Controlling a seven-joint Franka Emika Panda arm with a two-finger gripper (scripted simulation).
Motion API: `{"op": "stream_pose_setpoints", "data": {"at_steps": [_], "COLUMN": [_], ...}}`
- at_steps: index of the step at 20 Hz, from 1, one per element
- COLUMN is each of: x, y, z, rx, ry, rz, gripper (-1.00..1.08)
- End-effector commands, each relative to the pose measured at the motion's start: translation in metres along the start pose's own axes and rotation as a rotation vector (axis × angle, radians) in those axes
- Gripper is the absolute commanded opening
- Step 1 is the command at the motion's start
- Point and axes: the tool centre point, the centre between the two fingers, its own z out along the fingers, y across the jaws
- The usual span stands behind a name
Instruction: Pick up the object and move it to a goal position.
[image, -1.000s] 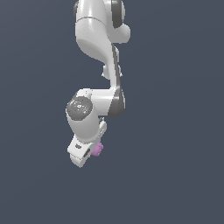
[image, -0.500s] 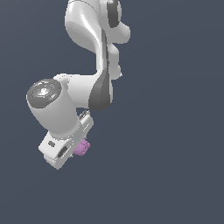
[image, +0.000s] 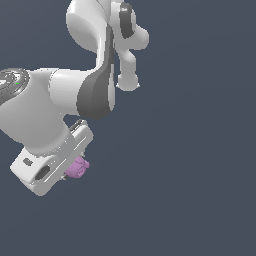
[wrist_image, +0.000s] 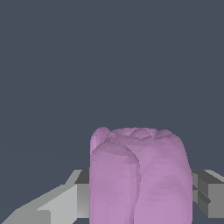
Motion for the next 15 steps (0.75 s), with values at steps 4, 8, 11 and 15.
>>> {"op": "stream_pose_setpoints", "data": {"at_steps": [4,8,11,15], "x": [-0.006,-0.008,-0.009,-0.009], "y": [0.008,0.012,0.013,0.014], "z": [-0.013,-0.017,-0.019,-0.02], "rx": [0.001,0.001,0.001,0.001], "ry": [-0.001,-0.001,-0.001,-0.001], "rz": [0.0,0.0,0.0,0.0], "gripper": [-1.0,-1.0,-1.0,-1.0]}}
